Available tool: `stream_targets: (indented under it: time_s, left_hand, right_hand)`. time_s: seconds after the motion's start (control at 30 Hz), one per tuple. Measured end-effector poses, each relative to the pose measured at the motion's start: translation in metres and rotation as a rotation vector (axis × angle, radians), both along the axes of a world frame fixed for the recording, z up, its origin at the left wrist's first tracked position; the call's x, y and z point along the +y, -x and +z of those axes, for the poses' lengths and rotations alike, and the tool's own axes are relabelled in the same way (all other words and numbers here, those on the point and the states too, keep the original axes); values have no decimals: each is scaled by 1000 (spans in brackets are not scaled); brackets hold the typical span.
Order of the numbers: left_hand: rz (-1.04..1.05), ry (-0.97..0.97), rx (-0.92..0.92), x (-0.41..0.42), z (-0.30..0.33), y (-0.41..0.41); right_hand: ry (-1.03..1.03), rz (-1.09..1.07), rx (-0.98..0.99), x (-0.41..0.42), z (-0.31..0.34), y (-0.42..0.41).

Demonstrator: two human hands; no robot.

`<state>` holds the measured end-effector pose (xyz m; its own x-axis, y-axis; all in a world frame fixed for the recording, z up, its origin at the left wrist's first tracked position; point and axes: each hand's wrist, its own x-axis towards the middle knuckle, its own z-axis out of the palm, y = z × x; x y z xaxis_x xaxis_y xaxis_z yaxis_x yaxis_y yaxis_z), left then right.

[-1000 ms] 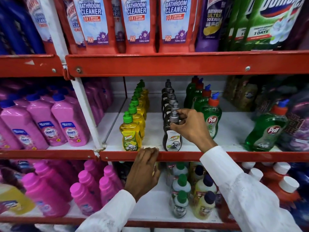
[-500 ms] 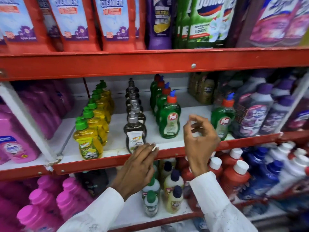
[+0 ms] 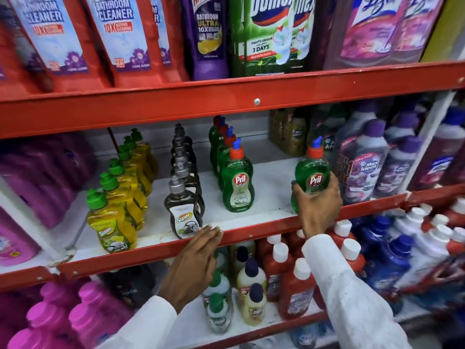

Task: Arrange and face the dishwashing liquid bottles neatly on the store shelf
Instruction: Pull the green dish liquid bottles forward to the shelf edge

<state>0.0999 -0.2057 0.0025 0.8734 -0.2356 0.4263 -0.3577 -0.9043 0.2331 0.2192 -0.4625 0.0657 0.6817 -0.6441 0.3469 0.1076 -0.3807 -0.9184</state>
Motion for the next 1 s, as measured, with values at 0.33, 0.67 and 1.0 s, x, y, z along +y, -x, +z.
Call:
stream_targets:
  time_s: [0.33, 0.67, 1.0]
  left_hand:
    - [17, 143, 0, -1, -6, 2]
    - [127, 135, -66, -12, 0, 2]
    - [230, 466, -119, -51, 35, -25]
  right_hand:
    - [88, 224, -48, 67, 12, 34]
    - [173, 370, 38, 99, 0, 38]
    - [319, 898, 139, 29, -20, 19]
